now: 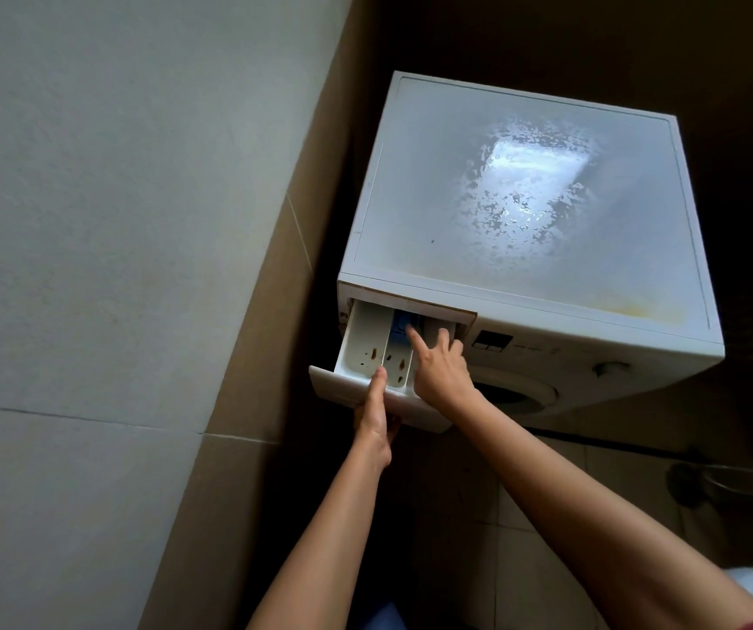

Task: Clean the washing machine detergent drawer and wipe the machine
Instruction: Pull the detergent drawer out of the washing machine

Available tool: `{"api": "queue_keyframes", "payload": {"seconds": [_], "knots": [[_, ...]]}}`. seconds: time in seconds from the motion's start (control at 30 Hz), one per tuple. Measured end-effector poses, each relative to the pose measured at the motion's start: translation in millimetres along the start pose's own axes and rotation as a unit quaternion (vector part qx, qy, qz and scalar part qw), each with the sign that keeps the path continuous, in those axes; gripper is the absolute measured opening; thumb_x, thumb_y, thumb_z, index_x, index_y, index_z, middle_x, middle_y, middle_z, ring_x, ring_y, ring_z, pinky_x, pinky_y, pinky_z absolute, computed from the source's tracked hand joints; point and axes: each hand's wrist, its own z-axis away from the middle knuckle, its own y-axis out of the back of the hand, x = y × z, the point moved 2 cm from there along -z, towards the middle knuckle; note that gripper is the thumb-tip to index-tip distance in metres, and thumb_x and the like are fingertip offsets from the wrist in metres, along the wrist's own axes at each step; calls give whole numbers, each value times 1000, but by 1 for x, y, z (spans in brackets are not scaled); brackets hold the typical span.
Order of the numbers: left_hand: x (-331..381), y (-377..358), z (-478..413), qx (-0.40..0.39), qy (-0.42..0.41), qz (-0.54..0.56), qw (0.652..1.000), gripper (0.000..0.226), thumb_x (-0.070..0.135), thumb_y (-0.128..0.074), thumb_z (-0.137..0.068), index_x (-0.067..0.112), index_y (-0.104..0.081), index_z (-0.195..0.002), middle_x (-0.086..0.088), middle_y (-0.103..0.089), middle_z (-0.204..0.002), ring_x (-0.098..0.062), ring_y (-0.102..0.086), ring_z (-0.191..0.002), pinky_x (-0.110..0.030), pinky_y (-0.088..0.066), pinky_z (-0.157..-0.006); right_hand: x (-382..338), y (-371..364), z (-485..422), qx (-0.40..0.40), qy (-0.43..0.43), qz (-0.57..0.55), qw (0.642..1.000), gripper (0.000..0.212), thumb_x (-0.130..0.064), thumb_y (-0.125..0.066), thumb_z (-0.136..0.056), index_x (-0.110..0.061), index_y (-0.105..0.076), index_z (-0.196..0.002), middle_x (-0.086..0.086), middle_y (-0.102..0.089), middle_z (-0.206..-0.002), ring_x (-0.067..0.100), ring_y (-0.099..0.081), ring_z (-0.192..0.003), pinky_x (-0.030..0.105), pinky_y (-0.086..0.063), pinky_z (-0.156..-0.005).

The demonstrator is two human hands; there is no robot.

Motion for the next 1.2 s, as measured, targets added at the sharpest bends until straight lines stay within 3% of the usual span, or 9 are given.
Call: {"api": "queue_keyframes", "payload": {"seconds": [0.17, 0.27, 0.4, 0.53, 0.63, 0.8, 1.2], "knots": [[1, -1, 2, -7, 4, 3, 1000, 105, 76, -64, -57, 20, -40, -144, -9, -47, -139, -27, -44, -127, -45, -35, -110, -4, -8, -14, -11, -28, 34, 999, 58, -32, -38, -99, -33, -12, -151, 25, -18, -147, 44, -16, -136, 51, -22, -109], [0, 0, 1, -3, 3, 2, 1000, 90, 67, -64, -72, 19, -41, -143, -8, -47, -139, -28, -43, -127, -46, -35, -110, -5, -11, -17, -15, -30, 26, 999, 56, -34, -39, -99, -31, -17, -150, 20, -18, -149, 42, -9, -140, 54, -14, -112], [1, 0, 2, 2, 14, 2, 1000, 88, 61, -69, -64, 16, -48, -136, -10, -51, -131, -28, -48, -120, -46, -39, -107, -4, -13, -17, -2, -38, -8, 999, 56, -31, -41, -98, -32, -19, -149, 17, -29, -145, 36, -19, -138, 53, -17, -111], [2, -2, 1, 4, 20, 12, 1000, 94, 57, -69, -39, 13, -58, -121, -15, -59, -117, -30, -55, -108, -41, -51, -91, -6, -14, -16, 24, -24, -9, 999, 56, -29, -43, -97, -29, -22, -149, 6, -49, -133, 23, -38, -131, 52, -3, -116], [1, -1, -2, 5, 26, 4, 1000, 87, 56, -69, -40, 13, -62, -114, -17, -60, -115, -31, -57, -106, -42, -52, -89, -10, -16, -15, 43, -22, 3, 999, 56, -25, -44, -95, -26, -26, -148, 0, -54, -127, 18, -41, -128, 53, 6, -115], [0, -3, 0, 6, 24, 2, 1000, 81, 54, -65, -40, 9, -66, -107, -18, -65, -108, -33, -62, -102, -36, -53, -75, -12, -16, -17, 47, -24, 7, 999, 55, -21, -42, -94, -24, -28, -147, 1, -55, -125, 19, -41, -127, 52, 6, -115], [-17, 12, -19, 43, 21, -41, 998, 73, 60, -59, -49, 12, -69, -104, -17, -67, -106, -34, -63, -100, -47, -52, -88, -21, -24, -6, 87, -28, -14, 996, 56, -15, -39, -91, -19, -30, -146, 4, -55, -120, 23, -39, -128, 46, 12, -116]]}}
